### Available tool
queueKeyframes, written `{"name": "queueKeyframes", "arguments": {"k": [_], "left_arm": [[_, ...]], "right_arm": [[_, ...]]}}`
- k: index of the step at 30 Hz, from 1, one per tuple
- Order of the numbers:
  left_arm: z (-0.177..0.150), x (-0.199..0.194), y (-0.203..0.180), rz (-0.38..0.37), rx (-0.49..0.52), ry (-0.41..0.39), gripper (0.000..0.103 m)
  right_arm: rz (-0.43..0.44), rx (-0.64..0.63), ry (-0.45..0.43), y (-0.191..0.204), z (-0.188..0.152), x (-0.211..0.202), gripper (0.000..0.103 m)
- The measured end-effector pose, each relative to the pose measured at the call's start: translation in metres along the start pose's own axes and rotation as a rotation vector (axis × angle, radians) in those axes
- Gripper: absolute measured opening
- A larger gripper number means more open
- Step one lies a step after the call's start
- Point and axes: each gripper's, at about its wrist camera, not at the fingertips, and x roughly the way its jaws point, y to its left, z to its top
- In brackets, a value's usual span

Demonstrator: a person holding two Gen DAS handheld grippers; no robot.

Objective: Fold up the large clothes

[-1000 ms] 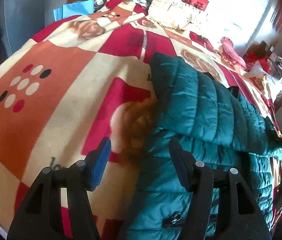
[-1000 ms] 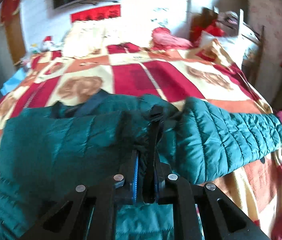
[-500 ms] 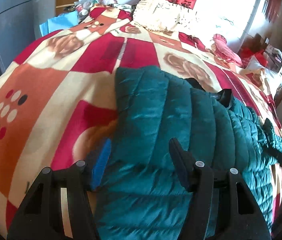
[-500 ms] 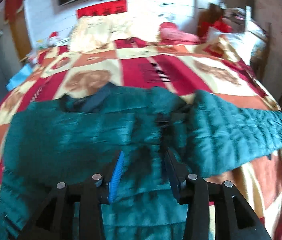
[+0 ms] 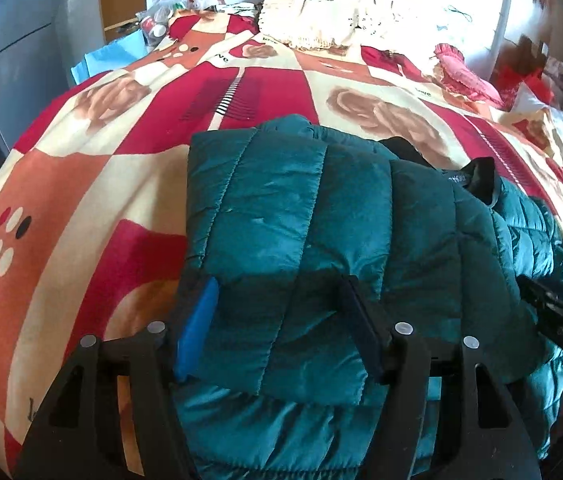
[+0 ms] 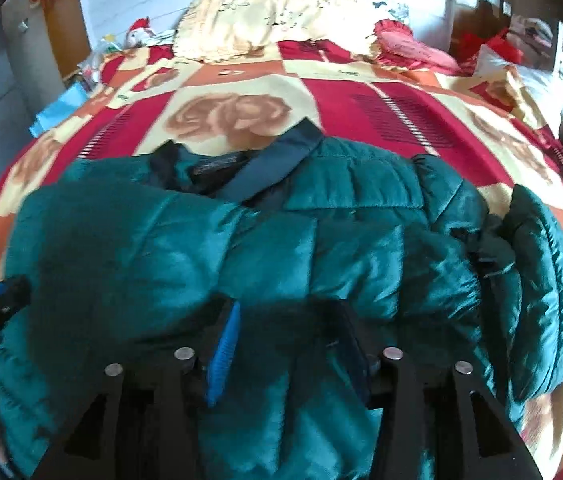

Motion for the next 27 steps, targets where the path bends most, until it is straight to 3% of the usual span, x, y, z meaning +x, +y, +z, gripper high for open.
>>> {"name": "queueKeyframes", "arguments": {"k": [6, 15, 23, 27], "left_arm": [[-0.002, 0.003, -0.002, 0.004, 0.009, 0.004, 0.066], [-0.004, 0.003, -0.003, 0.006, 0.005, -0.005, 0.066], [-0.005, 0.004, -0.005, 0.014, 0.020, -0.012, 0.068], [-0.005, -0.007, -0.003, 0.001, 0.019, 0.009, 0.068]], "right_arm": [[-0.005, 0.018, 0.009, -0.010, 0.002, -0.004, 0.058], [0.060, 0.028, -0.040, -0.021, -0.023, -0.056, 0.058], [0.029, 0.012, 0.029, -0.028, -0.044, -0.030, 0.058], [0.011, -0.009, 0.029, -0.026, -0.046, -0.037, 0.058]]}}
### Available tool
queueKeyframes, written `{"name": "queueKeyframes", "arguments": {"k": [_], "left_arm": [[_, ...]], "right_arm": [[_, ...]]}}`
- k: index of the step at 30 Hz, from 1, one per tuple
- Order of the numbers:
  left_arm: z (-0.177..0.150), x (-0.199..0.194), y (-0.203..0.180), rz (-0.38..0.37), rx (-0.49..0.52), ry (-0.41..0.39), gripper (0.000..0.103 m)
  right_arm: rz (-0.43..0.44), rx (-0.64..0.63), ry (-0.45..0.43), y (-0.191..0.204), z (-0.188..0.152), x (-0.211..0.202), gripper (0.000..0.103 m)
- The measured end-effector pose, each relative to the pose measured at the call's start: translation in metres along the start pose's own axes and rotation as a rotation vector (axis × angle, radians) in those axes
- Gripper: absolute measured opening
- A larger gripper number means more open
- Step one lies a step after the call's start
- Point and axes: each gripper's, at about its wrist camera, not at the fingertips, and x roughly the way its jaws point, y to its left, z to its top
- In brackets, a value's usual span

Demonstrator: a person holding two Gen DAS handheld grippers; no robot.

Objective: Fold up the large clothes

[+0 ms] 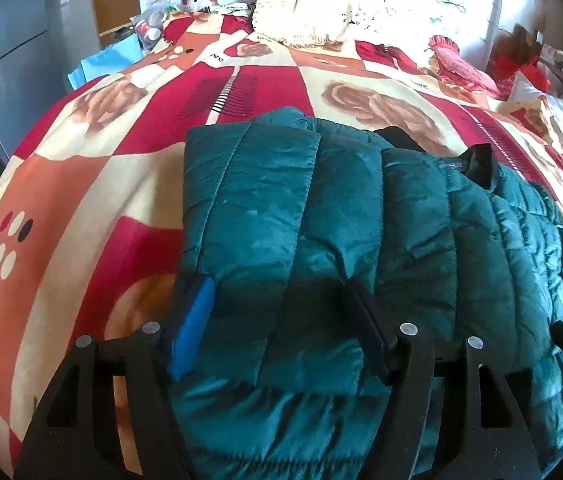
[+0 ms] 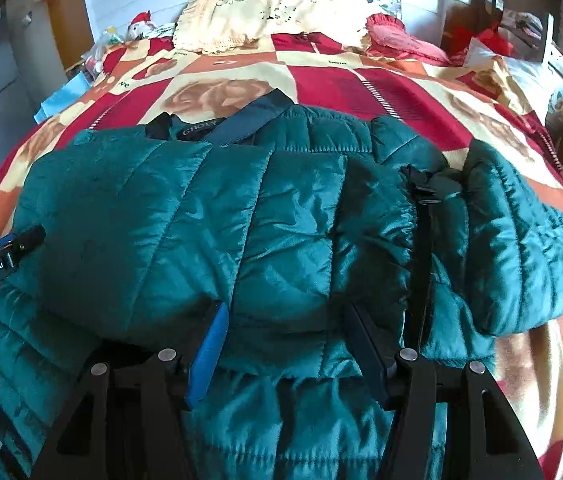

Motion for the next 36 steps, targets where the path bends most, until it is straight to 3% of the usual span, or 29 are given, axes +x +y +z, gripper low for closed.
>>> {"name": "queueKeyframes", "arguments": {"k": [7, 12, 20, 30, 36], "left_arm": [[-0.010, -0.029, 0.000, -0.094, -0.063, -0.018, 0.068], [-0.020, -0.038, -0.011, -0.110, -0.041, 0.004, 0.068], [-0.030, -0.069, -0.027, -0.170, -0.036, -0.036, 0.068], [-0.050, -0.076, -0.057, -0.198, 0.003, 0.002, 0.068], [-0.056, -0.077, -0.068, -0.199, 0.014, 0.014, 0.068]], "right_arm": [[-0.045, 0.034, -0.041, -0.013, -0.004, -0.027, 0.058], [-0.058, 0.026, 0.003, -0.014, -0.010, -0.007, 0.058], [-0.032, 0.059, -0.078, -0.025, -0.019, -0.053, 0.058], [-0.056, 0.110, -0.100, -0.062, -0.035, -0.081, 0.059], [-0.063, 0.162, -0.112, -0.090, -0.044, -0.090, 0.069]]}}
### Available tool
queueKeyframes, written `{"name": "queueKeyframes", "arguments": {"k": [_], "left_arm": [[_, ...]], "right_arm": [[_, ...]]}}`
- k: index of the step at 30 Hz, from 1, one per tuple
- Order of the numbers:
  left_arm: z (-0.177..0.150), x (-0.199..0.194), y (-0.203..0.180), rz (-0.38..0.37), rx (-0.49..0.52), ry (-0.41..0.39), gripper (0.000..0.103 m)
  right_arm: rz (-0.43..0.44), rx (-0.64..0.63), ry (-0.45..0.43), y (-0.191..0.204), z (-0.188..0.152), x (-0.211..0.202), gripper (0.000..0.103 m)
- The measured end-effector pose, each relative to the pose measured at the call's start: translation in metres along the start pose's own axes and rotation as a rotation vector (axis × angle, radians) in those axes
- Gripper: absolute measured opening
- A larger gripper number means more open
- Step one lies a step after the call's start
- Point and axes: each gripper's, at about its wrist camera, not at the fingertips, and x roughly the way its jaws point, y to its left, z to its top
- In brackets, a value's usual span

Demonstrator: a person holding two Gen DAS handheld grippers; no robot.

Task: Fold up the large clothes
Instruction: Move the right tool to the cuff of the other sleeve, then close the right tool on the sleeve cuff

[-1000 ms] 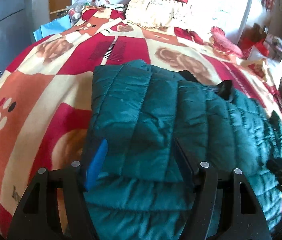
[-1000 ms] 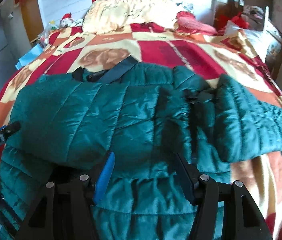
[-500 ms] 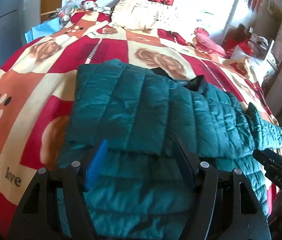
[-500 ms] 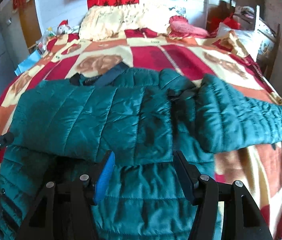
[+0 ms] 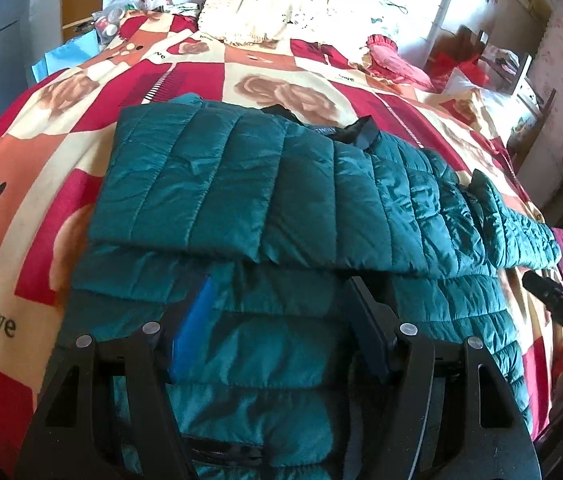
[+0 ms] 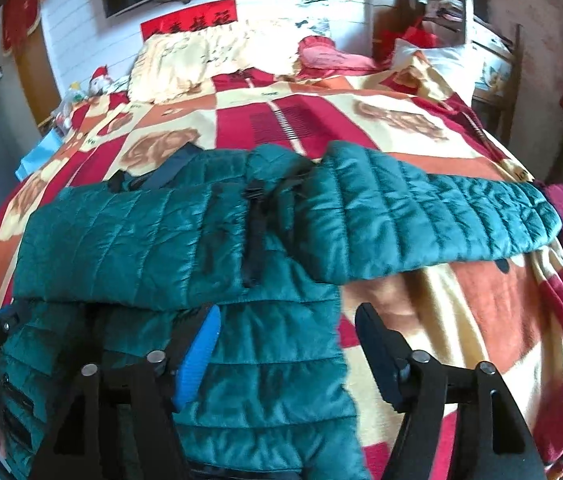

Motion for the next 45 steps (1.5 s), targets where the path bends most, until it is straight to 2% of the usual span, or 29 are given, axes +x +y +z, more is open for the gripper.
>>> {"name": "queueKeyframes", "arguments": {"k": [2, 4, 6, 21, 28, 34, 41, 45], "left_arm": [[-0.001, -0.001, -0.003, 0.001, 0.004, 0.000, 0.068], [-0.001, -0.002, -0.007, 0.001, 0.009, -0.003, 0.068], [-0.001, -0.001, -0.011, 0.002, 0.016, -0.003, 0.068], [-0.002, 0.010, -0.020, 0.008, 0.026, 0.001, 0.068], [0.002, 0.019, -0.006, 0.018, -0.015, 0.008, 0.068], [-0.001, 0.029, -0.002, 0.013, -0.030, 0.030, 0.068], [-0.003, 0.034, 0.000, 0.002, -0.032, 0.047, 0.068], [-0.002, 0.033, 0.001, -0.009, -0.040, 0.043, 0.068]], "right_arm": [[0.000, 0.015, -0.002, -0.010, 0.000, -0.002, 0.074], [-0.003, 0.026, -0.005, -0.020, 0.001, -0.005, 0.084], [-0.008, 0.033, -0.008, -0.028, 0.001, -0.006, 0.086], [-0.123, 0.164, 0.055, -0.122, 0.007, 0.017, 0.086], [-0.146, 0.305, 0.078, -0.176, 0.012, 0.033, 0.086], [-0.177, 0.407, 0.060, -0.219, 0.022, 0.040, 0.086], [-0.122, 0.596, 0.035, -0.264, 0.026, 0.054, 0.082], [-0.095, 0.647, 0.040, -0.276, 0.029, 0.067, 0.081]]}}
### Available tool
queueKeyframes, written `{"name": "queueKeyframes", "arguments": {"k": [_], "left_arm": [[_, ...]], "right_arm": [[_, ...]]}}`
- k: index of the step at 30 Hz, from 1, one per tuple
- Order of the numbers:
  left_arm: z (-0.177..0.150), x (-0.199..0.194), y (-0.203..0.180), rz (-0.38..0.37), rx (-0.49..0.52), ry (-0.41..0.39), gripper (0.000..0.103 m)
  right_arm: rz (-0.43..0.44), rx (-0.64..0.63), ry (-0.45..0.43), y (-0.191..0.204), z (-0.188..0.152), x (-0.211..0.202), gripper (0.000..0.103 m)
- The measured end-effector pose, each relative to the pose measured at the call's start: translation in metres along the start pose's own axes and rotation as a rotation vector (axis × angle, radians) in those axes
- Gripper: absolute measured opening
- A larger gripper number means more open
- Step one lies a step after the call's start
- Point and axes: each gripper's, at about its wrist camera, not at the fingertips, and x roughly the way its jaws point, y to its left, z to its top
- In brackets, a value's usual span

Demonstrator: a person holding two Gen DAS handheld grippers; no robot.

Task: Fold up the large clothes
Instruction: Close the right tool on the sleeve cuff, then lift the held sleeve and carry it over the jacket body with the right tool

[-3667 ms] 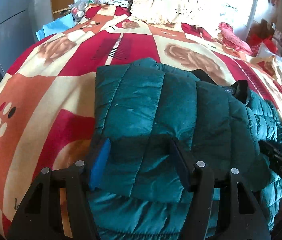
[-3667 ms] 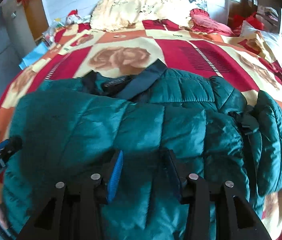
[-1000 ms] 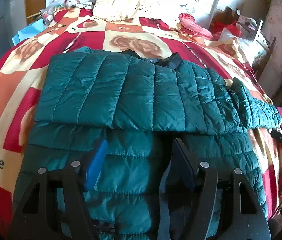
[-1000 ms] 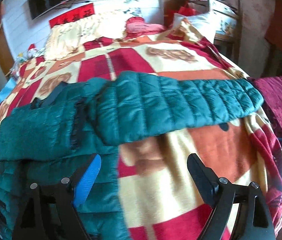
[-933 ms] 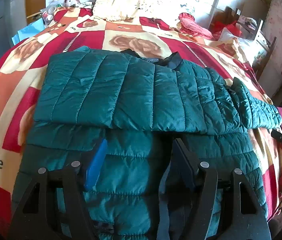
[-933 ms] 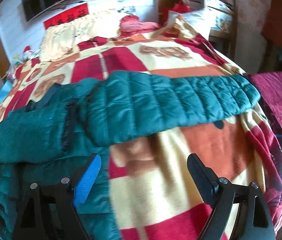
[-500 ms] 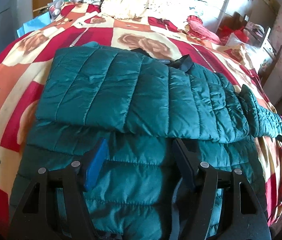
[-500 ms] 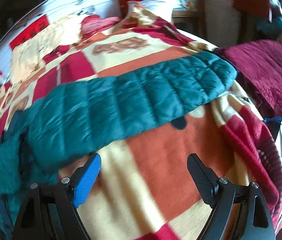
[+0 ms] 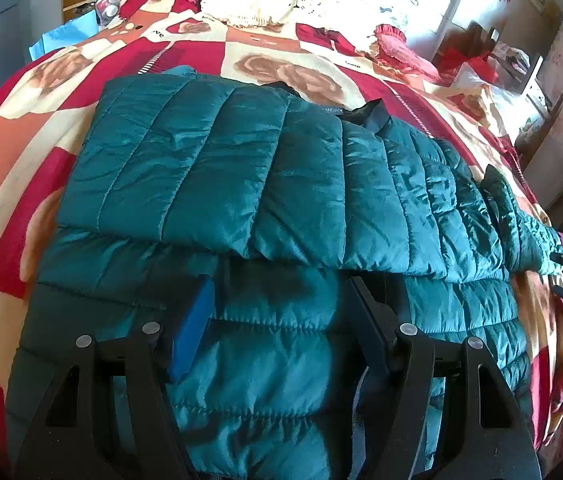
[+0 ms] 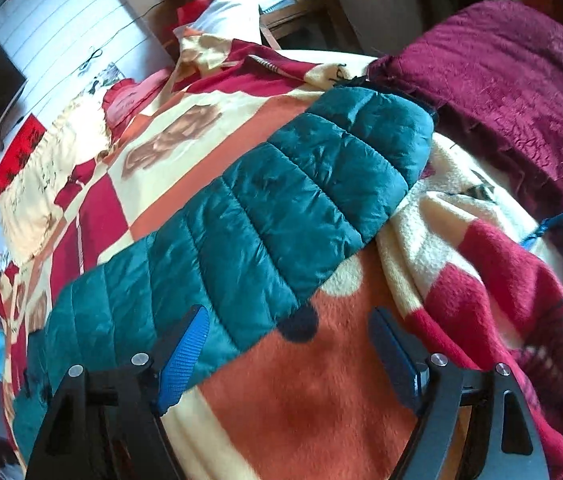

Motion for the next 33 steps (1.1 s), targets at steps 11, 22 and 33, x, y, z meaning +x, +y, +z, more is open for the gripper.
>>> {"name": "queueKeyframes", "arguments": {"k": [11, 22, 33], "left_arm": [[0.003, -0.004, 0.006, 0.002, -0.024, -0.017, 0.068], [0.003, -0.002, 0.016, 0.020, -0.054, -0.017, 0.068], [0.001, -0.027, 0.052, 0.052, -0.151, -0.053, 0.068]], "right_arm": [[0.014, 0.085, -0.041, -0.004, 0.024, 0.029, 0.072], [-0.025, 0.023, -0.095, -0.006, 0.041, 0.034, 0.011], [0.207, -0.249, -0.180, 0.058, 0.024, -0.050, 0.007]]}}
